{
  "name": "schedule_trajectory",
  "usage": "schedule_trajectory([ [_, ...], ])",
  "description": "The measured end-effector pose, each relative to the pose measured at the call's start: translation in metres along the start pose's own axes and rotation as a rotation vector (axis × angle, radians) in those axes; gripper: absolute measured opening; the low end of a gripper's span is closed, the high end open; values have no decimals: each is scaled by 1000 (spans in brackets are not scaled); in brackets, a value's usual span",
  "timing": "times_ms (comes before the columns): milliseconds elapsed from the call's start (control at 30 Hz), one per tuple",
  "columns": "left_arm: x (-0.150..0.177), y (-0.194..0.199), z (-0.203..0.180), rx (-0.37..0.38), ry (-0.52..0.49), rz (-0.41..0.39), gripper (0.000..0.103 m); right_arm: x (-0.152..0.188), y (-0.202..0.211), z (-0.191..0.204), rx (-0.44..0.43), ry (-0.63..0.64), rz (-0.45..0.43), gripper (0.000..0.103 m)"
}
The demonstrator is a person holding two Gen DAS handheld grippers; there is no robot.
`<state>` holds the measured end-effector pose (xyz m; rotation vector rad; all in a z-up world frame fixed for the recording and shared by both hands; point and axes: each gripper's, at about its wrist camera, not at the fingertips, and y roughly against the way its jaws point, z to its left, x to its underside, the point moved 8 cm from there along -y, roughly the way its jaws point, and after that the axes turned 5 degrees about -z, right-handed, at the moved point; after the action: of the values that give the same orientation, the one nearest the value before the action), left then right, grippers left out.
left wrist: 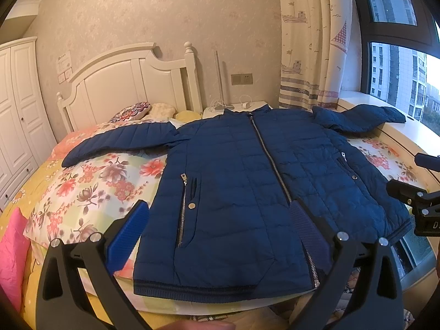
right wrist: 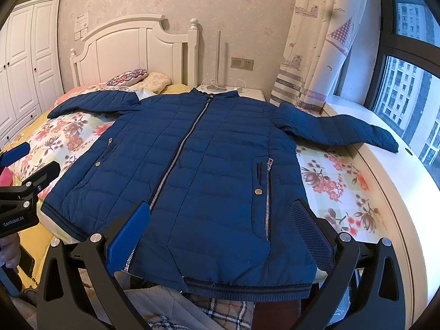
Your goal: Fold large clothes
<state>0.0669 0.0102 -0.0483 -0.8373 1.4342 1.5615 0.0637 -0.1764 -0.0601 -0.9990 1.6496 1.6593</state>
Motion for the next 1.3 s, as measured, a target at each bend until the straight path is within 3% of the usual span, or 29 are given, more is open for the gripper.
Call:
schedule_trajectory([
  [667, 1, 0, 1, 1, 2, 3, 101, 3, -1, 3, -2, 1, 5, 99],
  [933, 16, -13, 1, 15, 21, 44, 101, 11, -14, 0, -5, -15, 37, 99],
  [1100, 17, -46, 1, 72, 70, 104, 101, 13, -45, -16, 32, -18, 66, 99],
  [1233, 9, -114, 1, 7, -61, 180, 101, 7, -88, -57, 86, -67, 119, 99],
  [1300, 1, -151, 4, -16, -76, 222, 101, 1, -116, -89, 116, -134, 147, 99],
])
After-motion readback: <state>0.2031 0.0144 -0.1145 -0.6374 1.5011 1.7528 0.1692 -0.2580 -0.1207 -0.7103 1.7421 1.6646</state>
